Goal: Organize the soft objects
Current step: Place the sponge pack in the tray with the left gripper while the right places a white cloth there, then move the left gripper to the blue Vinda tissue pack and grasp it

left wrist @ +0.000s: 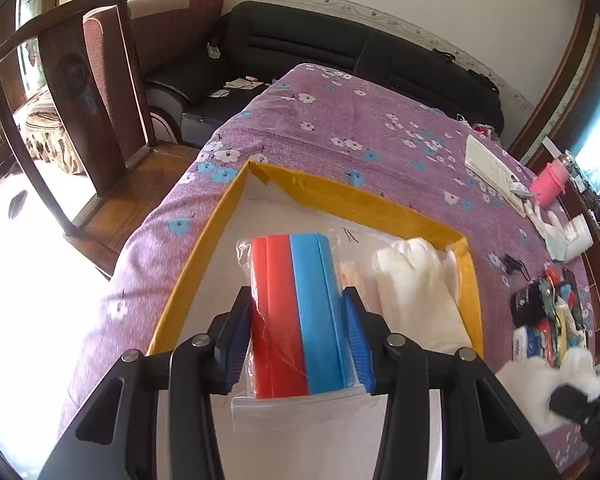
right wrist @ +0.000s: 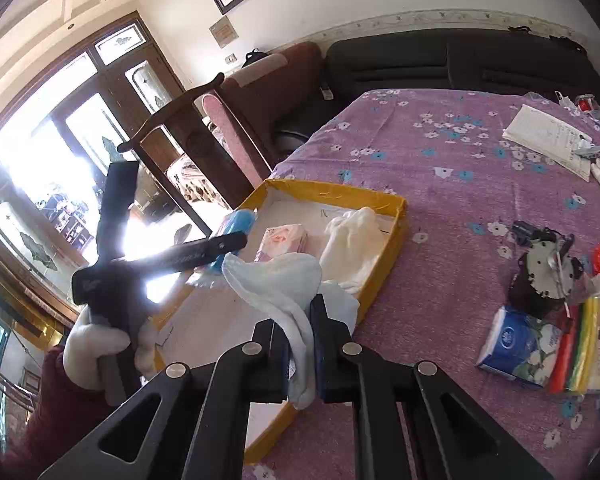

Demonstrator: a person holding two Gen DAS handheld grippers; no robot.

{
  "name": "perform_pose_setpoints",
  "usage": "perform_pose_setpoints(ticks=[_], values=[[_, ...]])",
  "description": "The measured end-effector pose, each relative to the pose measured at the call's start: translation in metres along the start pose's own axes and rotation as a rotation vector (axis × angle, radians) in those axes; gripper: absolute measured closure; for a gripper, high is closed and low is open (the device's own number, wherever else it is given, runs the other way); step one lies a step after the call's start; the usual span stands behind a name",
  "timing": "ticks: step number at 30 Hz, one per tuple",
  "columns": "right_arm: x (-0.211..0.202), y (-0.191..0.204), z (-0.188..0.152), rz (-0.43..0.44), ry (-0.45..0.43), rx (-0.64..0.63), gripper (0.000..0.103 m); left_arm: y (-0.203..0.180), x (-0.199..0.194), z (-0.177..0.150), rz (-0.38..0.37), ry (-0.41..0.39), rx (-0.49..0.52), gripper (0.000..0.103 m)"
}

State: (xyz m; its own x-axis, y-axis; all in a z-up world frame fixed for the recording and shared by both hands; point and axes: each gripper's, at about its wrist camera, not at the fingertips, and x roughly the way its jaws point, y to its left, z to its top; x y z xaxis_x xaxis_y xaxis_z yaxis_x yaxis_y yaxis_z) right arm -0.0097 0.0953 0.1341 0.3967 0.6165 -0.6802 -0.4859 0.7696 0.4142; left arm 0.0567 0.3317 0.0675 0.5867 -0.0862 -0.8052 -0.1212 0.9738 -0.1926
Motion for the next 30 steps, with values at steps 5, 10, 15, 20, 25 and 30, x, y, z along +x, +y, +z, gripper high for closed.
perform_pose_setpoints(ticks=[5,10,15,20,25,30], values=[[0.046,0.003,0.012,0.023,0.077,0.041,0.092,0.017,0.029,0.022,0.001,0.004,-0.069,0.057],[0.083,0.005,0.009,0.021,0.151,0.049,0.092,0.029,0.024,0.018,-0.050,-0.003,-0.115,0.038],[0.117,0.022,0.004,-0.012,0.228,-0.029,0.091,0.023,-0.018,0.001,-0.074,-0.071,-0.070,0.036],[0.112,0.029,-0.001,0.012,0.242,-0.074,0.071,0.018,-0.070,-0.024,-0.119,-0.149,-0.047,0.034],[0.046,0.022,-0.006,-0.009,0.094,-0.112,0.030,-0.006,-0.110,-0.051,-0.175,-0.228,-0.024,0.026],[-0.028,-0.008,-0.022,-0.118,-0.057,-0.108,0.025,-0.055,-0.125,-0.077,-0.207,-0.248,0.059,0.025]])
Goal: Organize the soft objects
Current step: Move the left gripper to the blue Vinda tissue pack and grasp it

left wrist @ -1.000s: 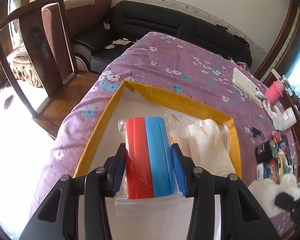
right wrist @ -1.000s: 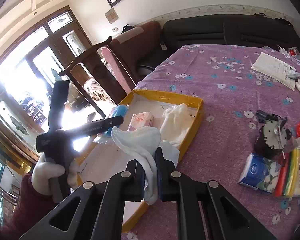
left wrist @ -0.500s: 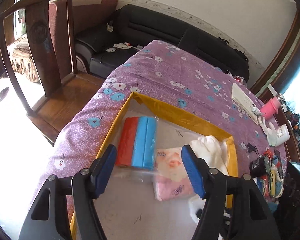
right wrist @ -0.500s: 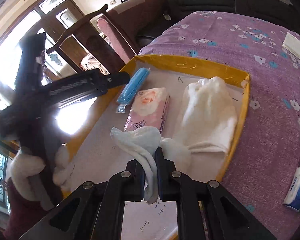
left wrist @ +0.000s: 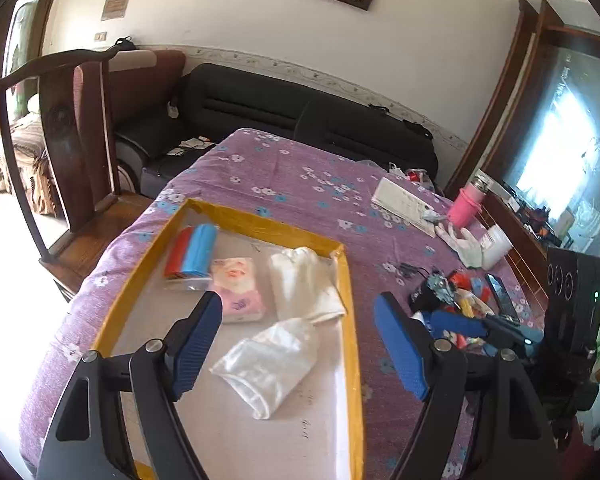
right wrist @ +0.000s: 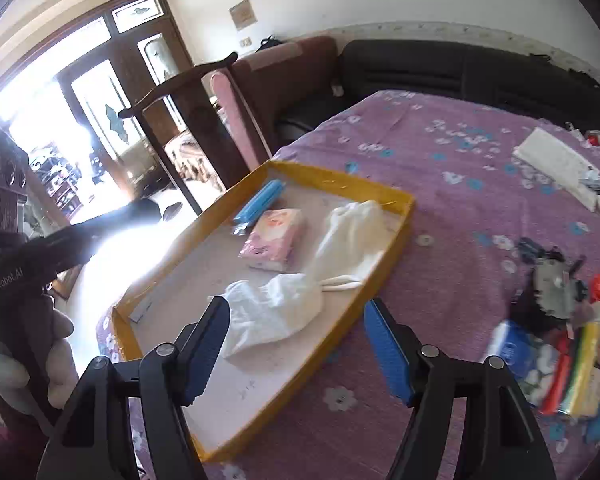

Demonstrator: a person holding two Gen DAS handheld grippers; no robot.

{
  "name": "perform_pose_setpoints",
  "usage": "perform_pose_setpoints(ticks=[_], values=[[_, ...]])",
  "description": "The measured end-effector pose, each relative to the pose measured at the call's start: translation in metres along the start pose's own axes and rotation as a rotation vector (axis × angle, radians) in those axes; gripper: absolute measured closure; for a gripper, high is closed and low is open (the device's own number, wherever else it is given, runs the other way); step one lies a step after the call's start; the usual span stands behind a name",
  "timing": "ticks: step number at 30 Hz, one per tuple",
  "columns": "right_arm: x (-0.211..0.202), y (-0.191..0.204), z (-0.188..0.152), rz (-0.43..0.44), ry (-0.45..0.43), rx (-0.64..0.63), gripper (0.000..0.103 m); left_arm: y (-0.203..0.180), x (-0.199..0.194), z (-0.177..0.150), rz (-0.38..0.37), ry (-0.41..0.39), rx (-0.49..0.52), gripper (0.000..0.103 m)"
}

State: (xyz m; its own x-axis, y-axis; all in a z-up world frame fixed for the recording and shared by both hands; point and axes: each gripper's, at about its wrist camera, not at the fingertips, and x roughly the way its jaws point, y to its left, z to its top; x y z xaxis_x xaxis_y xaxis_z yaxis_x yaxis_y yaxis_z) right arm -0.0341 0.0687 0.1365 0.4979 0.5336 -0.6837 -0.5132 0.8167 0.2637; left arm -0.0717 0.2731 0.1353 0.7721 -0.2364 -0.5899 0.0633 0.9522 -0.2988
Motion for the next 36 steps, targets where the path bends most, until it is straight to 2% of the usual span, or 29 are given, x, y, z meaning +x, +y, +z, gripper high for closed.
perform_pose_setpoints(ticks=[5,7,9,10,11,16,18,21,24,30,36], values=[[-0.061,-0.057,-0.031,-0.135,-0.087,0.102,0.021,-0.052,-0.002,-0.028,-0.063,-0.016,0.055,0.019],[-0.079,-0.084,-0.041,-0.207,-0.108,0.148,0.018,-0.070,0.004,-0.039,-0.046,-0.024,0.080,0.019],[-0.089,-0.115,-0.045,-0.322,-0.122,0.178,0.010,-0.082,0.016,-0.050,-0.038,0.016,0.082,0.019],[-0.088,-0.132,-0.046,-0.391,-0.106,0.201,0.010,-0.088,0.022,-0.055,-0.063,0.053,0.078,0.019],[-0.091,-0.147,-0.050,-0.422,-0.100,0.235,0.010,-0.093,0.026,-0.060,-0.082,0.079,0.080,0.019],[-0.115,-0.204,-0.075,-0.372,-0.147,0.411,0.010,-0.117,0.037,-0.067,-0.047,0.122,0.126,0.019],[-0.119,-0.217,-0.077,-0.385,-0.179,0.429,0.010,-0.124,0.045,-0.067,-0.061,0.149,0.119,0.019],[-0.120,-0.226,-0.077,-0.452,-0.221,0.405,0.010,-0.136,0.064,-0.066,-0.071,0.195,0.122,0.019],[-0.122,-0.232,-0.083,-0.486,-0.262,0.398,0.010,-0.152,0.094,-0.065,-0.083,0.263,0.144,0.019],[-0.128,-0.249,-0.096,-0.471,-0.283,0.462,0.010,-0.162,0.172,-0.056,-0.075,0.383,0.103,0.020],[-0.128,-0.248,-0.098,-0.426,-0.279,0.480,0.010,-0.165,0.227,-0.045,-0.050,0.402,0.081,0.020]])
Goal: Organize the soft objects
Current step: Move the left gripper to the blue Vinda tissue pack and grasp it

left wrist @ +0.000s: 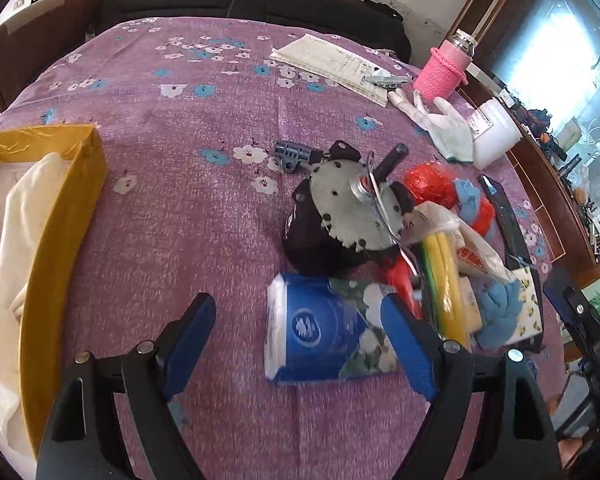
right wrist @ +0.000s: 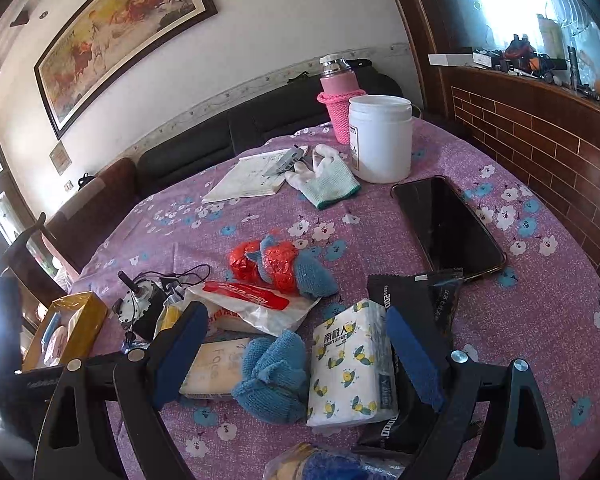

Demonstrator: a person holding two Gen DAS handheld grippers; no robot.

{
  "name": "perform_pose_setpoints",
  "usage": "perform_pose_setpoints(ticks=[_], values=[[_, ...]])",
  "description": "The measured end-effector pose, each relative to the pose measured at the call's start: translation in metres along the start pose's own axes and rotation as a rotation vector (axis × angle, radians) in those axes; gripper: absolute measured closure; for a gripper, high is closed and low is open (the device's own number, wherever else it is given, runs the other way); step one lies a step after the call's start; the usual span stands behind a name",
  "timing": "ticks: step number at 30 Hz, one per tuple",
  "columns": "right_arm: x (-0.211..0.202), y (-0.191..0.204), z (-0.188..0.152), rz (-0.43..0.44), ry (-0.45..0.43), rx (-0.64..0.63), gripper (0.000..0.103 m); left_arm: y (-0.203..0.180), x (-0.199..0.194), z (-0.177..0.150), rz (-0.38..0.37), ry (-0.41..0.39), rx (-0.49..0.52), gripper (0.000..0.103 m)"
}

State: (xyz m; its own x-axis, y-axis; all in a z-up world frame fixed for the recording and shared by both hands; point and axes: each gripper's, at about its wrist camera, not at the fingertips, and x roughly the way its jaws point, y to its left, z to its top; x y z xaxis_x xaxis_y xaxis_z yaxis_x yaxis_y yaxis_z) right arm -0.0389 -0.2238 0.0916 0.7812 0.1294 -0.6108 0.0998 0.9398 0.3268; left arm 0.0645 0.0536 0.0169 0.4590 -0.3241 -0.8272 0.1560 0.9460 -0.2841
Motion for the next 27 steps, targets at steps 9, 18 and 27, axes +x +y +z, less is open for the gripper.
perform_pose_setpoints(ticks=[9,18,27], values=[[0.008,0.002,-0.004,0.008,0.044,0.005,0.010,-0.041,0.008,-0.007,0.169,-0.054,0.246,0.021],[0.011,0.000,-0.005,-0.017,0.049,0.003,0.010,-0.052,-0.020,-0.044,0.068,0.123,0.441,0.040],[0.007,0.000,-0.005,-0.015,0.037,0.009,0.010,-0.044,-0.074,-0.068,-0.035,0.014,0.512,0.022]])
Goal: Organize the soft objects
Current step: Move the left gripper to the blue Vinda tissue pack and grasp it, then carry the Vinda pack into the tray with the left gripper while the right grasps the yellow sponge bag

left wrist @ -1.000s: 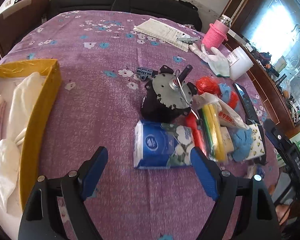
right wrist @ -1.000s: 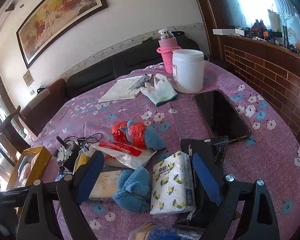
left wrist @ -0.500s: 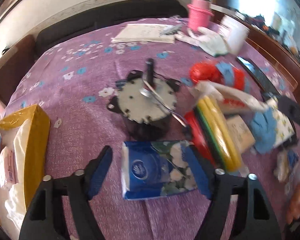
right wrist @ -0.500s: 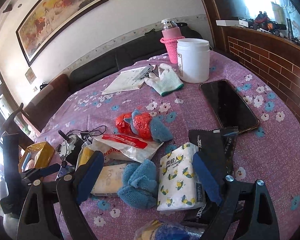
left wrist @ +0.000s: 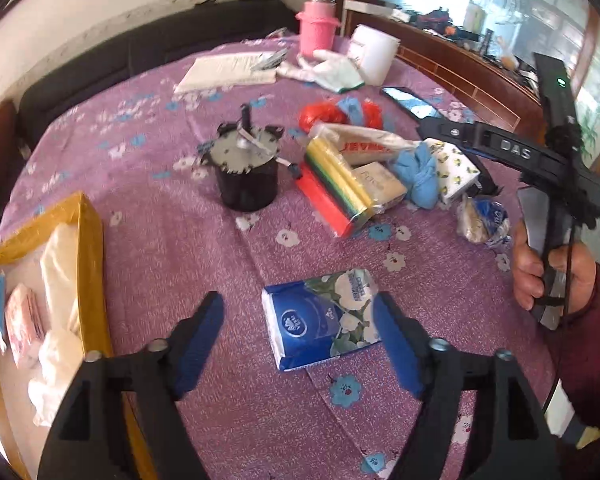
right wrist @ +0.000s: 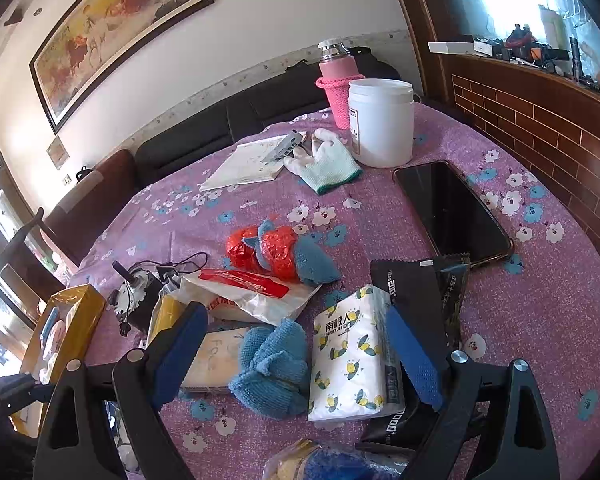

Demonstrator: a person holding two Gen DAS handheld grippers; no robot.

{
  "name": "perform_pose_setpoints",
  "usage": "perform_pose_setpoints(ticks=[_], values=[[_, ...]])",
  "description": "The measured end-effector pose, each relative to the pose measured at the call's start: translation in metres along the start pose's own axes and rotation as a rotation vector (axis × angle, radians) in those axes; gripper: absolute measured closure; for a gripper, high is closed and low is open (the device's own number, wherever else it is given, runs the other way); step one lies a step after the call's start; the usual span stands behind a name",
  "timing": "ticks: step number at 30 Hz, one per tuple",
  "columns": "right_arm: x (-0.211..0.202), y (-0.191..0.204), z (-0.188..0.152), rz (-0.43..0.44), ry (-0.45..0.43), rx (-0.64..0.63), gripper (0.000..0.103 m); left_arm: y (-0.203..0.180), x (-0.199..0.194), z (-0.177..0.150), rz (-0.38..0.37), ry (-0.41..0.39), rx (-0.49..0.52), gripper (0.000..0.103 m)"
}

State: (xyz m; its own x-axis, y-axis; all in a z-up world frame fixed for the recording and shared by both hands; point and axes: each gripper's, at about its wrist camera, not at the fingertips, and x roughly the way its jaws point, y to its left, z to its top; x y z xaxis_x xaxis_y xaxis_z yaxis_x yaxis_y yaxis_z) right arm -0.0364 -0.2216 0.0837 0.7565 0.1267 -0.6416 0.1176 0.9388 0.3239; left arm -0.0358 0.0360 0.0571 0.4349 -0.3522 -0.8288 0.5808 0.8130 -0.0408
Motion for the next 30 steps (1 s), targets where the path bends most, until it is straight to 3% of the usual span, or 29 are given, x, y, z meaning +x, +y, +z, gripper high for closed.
perform_pose_setpoints(ticks=[4,6,10,13,15,20,24,26,27,28,30], values=[[0.000,0.000,0.000,-0.018,0.000,-0.001,0.010,-0.019,0.019,0.010,-0.059,0.033,0.140,0.019],[0.000,-0.001,0.000,-0.029,-0.003,-0.003,0.010,-0.025,0.037,0.015,-0.051,0.066,0.181,0.019],[0.004,-0.003,0.001,-0.047,0.005,-0.007,0.010,-0.022,0.060,0.010,-0.113,0.179,0.111,0.019],[0.005,-0.003,0.000,-0.039,0.013,-0.005,0.010,-0.031,0.048,-0.006,-0.126,0.222,0.103,0.020],[0.004,-0.002,0.001,-0.035,0.010,-0.008,0.010,-0.038,0.030,-0.015,-0.143,0.204,0.119,0.020],[0.005,-0.002,0.001,-0.038,0.012,-0.004,0.010,-0.046,0.009,-0.014,-0.059,0.083,0.167,0.014],[-0.001,-0.006,0.002,-0.067,-0.020,0.005,0.010,-0.049,0.037,-0.009,0.045,0.103,0.118,0.014],[-0.006,-0.011,0.004,-0.070,-0.047,0.025,0.010,-0.051,0.047,-0.013,0.078,0.110,0.098,0.022],[-0.007,-0.013,0.005,-0.067,-0.055,0.036,0.010,-0.050,0.046,-0.014,0.040,0.104,0.062,0.042],[-0.008,-0.016,0.005,-0.065,-0.059,0.046,0.010,-0.047,0.041,-0.018,0.023,0.100,0.022,0.052],[-0.007,-0.017,0.005,-0.064,-0.054,0.053,0.010,-0.043,0.027,-0.019,0.038,0.043,-0.040,0.053]])
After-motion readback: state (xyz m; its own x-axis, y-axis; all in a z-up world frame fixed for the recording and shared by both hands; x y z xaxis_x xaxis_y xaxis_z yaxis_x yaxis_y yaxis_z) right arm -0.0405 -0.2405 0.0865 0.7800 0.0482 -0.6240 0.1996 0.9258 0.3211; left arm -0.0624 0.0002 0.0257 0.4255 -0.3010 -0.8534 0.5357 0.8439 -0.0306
